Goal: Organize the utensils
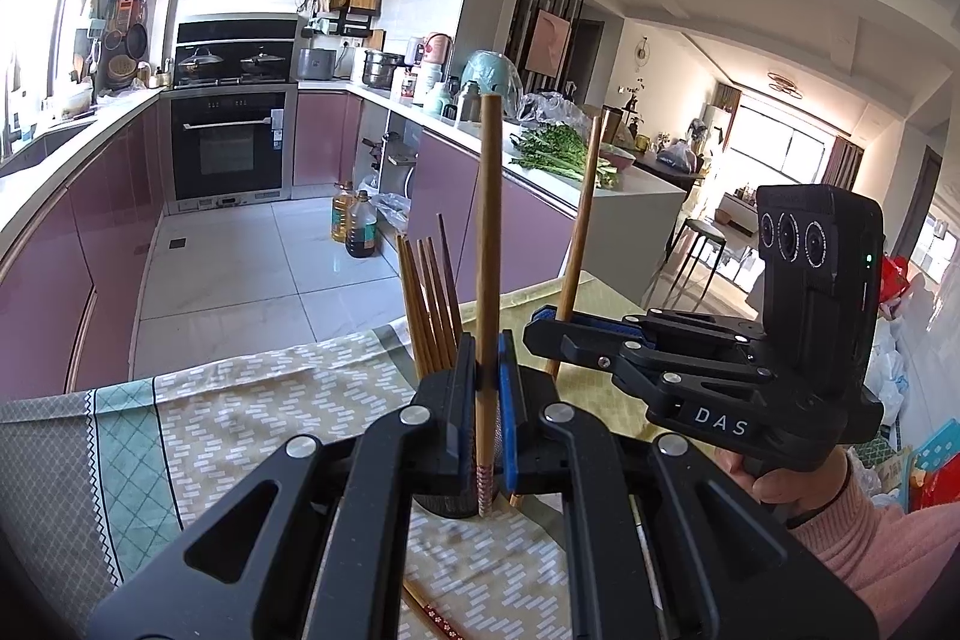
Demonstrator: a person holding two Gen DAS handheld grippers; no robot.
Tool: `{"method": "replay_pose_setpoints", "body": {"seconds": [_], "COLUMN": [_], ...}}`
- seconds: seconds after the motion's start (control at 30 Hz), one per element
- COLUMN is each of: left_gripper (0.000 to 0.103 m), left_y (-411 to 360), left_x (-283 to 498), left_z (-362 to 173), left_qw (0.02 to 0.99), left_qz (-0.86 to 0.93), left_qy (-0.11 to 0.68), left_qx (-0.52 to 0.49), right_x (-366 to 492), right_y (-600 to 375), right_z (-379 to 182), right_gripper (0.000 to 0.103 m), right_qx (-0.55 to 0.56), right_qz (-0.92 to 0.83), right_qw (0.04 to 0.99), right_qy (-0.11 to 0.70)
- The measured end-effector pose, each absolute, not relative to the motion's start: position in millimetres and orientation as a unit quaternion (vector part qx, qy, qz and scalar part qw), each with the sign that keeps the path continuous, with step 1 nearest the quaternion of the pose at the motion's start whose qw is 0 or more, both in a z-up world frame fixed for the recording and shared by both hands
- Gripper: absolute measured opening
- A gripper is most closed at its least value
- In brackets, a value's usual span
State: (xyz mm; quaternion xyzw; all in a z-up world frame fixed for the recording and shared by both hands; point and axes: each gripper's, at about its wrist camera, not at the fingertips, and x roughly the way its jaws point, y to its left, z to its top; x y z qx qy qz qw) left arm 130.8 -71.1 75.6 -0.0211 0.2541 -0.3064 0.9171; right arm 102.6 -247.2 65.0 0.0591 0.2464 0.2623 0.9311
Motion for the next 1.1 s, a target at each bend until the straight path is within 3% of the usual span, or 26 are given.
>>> {"method": "replay_pose_setpoints", "body": {"seconds": [1.1], "left_gripper": [0.008], "left_y": [-77], "left_x": [136], "left_z": [84], "left_qw": [0.921], "left_qz": [-0.31], "left_qy": [0.234], "left_qx": [-0.019], "right_x": [110], "right_y": [-255], "right_z": [75], "right_gripper": [0.006], "right_qx": [0.055], "right_qz": [0.259], "right_qw": [0.936], "right_qy": [0.23]}}
